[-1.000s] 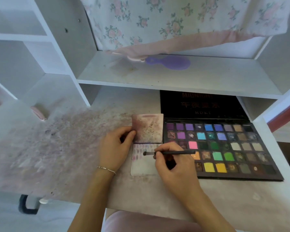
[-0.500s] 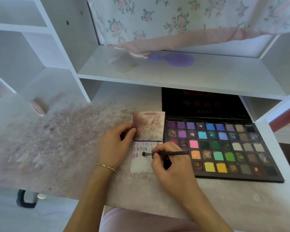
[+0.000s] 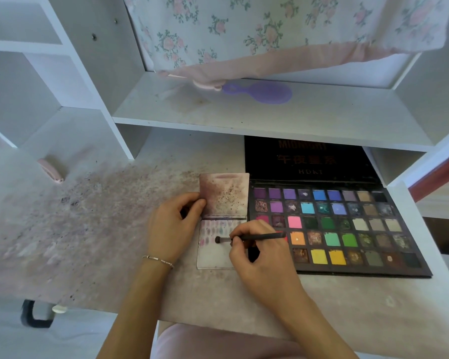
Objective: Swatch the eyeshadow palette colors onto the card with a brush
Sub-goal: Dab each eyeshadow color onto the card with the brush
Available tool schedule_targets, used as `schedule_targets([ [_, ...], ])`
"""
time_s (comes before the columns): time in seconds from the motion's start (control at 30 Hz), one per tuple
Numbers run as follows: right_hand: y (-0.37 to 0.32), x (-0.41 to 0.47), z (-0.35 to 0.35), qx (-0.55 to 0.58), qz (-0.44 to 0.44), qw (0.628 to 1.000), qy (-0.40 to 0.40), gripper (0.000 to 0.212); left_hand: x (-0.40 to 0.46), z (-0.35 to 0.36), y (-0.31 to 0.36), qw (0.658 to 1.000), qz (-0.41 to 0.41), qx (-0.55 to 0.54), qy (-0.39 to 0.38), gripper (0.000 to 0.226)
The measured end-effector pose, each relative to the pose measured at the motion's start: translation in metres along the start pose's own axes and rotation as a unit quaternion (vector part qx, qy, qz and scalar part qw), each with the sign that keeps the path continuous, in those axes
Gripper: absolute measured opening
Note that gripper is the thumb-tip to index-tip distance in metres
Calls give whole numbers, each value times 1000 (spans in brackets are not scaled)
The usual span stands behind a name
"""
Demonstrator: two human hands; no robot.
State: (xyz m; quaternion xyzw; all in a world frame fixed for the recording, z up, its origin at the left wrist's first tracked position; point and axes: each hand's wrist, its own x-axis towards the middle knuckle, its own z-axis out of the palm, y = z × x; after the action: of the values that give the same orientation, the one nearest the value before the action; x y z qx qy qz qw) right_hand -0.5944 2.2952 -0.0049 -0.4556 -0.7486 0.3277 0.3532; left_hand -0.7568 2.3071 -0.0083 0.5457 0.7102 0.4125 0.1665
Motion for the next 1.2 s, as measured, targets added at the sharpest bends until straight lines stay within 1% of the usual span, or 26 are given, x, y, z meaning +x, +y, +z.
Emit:
schedule_targets([
  [0.2, -1, 0, 0, 0, 2, 1000, 6, 10, 0, 0, 0, 1000, -2, 1, -2, 14],
  [0.6, -1, 0, 0, -1, -4, 1000, 1, 7, 0, 0, -2, 1000, -3, -11, -7, 14],
  [0.73, 1, 1, 0, 27, -1, 998, 55, 9, 0, 0, -2, 1000, -9, -13, -6, 14],
  [0.87, 1, 1, -3, 75, -4, 992, 97, 21, 0, 0, -2, 1000, -8, -11, -6, 14],
  [1.0, -1, 0, -5, 96, -13, 989, 111, 14, 0, 0, -2, 1000, -6, -10, -3, 13],
  [1.1, 3, -4, -11, 90, -18, 989, 112, 14, 0, 0, -2, 1000, -2, -12, -3, 13],
  [1.2, 11, -9, -25, 85, -2, 988, 128, 17, 0, 0, -2, 1000, -1, -10, -4, 14],
])
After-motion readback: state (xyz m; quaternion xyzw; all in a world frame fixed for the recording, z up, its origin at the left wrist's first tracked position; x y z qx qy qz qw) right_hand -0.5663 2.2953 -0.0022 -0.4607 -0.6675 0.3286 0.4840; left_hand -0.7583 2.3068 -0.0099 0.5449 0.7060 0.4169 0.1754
